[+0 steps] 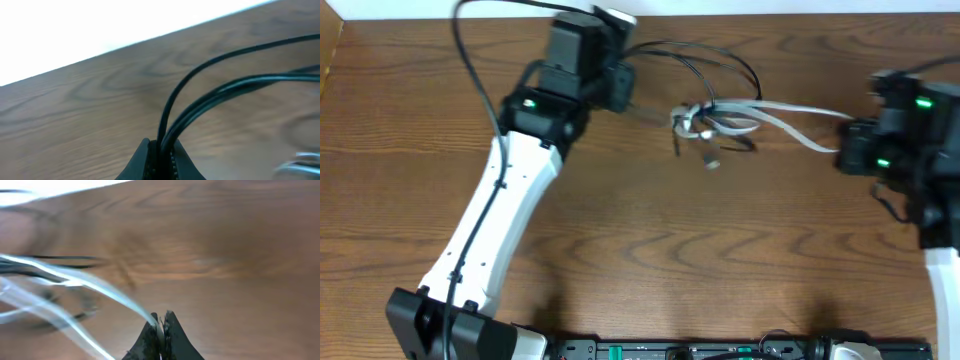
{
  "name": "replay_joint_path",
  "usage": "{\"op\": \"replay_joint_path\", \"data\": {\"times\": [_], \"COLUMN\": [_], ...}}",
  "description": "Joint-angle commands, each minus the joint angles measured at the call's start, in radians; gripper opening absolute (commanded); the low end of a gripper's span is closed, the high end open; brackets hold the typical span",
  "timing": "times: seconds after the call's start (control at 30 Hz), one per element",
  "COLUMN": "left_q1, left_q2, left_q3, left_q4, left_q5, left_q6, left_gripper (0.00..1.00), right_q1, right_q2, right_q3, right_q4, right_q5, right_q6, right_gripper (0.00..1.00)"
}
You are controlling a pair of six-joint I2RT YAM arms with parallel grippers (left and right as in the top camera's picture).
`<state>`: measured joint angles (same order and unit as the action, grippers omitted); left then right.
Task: Untangle cables
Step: 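Pull the white cable rightward with the right gripper, away from the left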
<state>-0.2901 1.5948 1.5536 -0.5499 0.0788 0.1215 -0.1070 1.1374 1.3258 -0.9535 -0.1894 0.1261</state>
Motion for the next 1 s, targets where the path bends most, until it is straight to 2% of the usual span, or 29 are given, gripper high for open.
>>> {"op": "replay_joint_path", "data": {"times": [0.0,0.2,0.33,0.57,0.8,0.97], "left_q1": [0.116,0.290,0.349,0.408,0.520,0.545], "left_q2": [-0.032,-0.068,-0.079,-0.079,-0.080,-0.080], "left_q3": [0.008,0.008,0.008,0.008,0.008,0.008], "left_q4": [0.002,0.000,-0.019,0.006,-0.016,-0.018], "left_q5": [-0.101,0.047,0.064,0.025,0.031,0.043], "left_q6": [-0.071,-0.082,-0.082,-0.082,-0.086,-0.086], "left_gripper": [0.07,0.08,0.08,0.08,0.07,0.08], "right_q1": [-0.160,-0.424,-0.529,-0.569,-0.588,-0.588], "right_q2": [-0.033,-0.034,-0.032,-0.026,0.017,0.049], "right_q3": [0.002,0.002,0.002,0.002,0.002,0.002], "right_q4": [-0.023,-0.050,-0.064,-0.069,-0.072,-0.072], "right_q5": [0.082,-0.028,-0.119,-0.096,-0.086,-0.074], "right_q6": [0.008,0.023,0.011,0.019,0.035,0.035], "right_gripper": [0.01,0.01,0.01,0.01,0.01,0.01]}}
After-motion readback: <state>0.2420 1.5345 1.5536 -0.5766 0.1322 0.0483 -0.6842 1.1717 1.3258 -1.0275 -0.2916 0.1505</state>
